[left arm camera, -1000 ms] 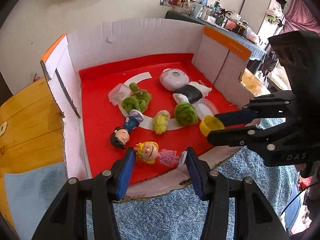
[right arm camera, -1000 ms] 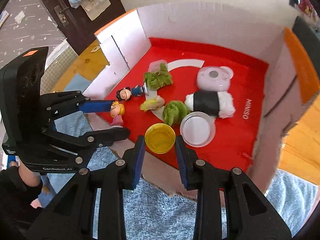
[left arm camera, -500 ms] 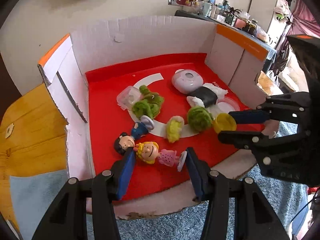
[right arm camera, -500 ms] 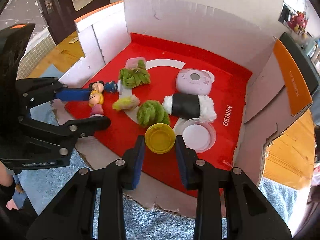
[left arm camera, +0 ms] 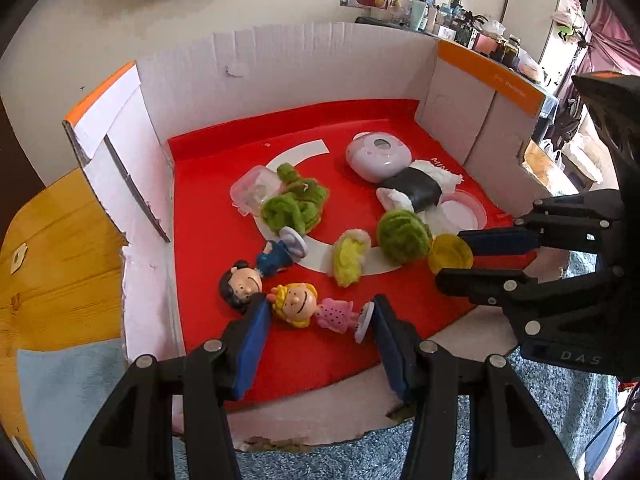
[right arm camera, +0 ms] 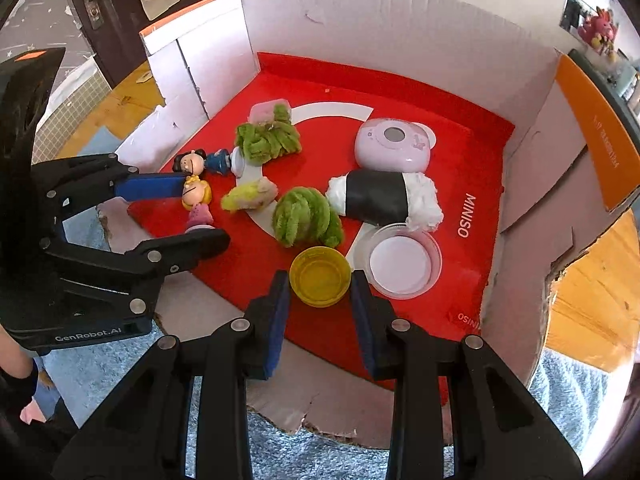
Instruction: Organize objects
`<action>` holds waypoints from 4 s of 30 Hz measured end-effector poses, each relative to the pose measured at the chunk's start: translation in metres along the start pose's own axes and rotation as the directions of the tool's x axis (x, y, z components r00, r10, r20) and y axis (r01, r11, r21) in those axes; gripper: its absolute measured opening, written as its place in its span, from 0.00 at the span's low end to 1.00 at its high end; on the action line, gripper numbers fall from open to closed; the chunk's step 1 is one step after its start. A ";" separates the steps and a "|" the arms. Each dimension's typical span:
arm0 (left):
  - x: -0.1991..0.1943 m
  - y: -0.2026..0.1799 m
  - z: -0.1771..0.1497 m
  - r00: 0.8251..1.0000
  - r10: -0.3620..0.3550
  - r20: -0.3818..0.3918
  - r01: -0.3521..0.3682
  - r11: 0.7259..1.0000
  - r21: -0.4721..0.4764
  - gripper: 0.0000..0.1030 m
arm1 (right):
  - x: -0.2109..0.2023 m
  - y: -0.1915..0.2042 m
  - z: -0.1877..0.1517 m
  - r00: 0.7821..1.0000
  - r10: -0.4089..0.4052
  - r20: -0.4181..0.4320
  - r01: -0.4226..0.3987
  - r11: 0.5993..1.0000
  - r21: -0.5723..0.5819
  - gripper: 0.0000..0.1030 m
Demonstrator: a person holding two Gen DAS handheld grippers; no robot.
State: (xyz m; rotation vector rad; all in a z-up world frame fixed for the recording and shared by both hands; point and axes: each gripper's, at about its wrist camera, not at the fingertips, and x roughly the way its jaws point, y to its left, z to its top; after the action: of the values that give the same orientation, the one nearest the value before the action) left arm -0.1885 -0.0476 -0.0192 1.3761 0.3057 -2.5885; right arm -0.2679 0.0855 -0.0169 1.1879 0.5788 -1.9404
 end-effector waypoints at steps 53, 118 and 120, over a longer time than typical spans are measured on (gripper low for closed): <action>-0.060 0.012 -0.026 0.974 0.141 0.177 -0.123 0.986 -0.110 0.79 | -0.042 0.005 -0.028 0.975 -0.049 0.218 0.024 0.993 0.114 0.74; -0.055 -0.011 -0.108 0.987 0.122 0.105 -0.101 0.977 -0.190 1.00 | -0.035 0.030 -0.114 0.969 -0.105 0.222 0.049 0.969 0.243 0.94; -0.052 -0.012 -0.109 0.989 0.113 0.092 -0.094 0.977 -0.193 1.00 | -0.034 0.030 -0.114 0.970 -0.107 0.218 0.053 0.969 0.242 0.94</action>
State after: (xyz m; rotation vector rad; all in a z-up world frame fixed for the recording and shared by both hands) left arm -0.0766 -0.0033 -0.0340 1.1591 0.4379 -2.4631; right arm -0.1735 0.1613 -0.0388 1.0723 0.2844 -2.2266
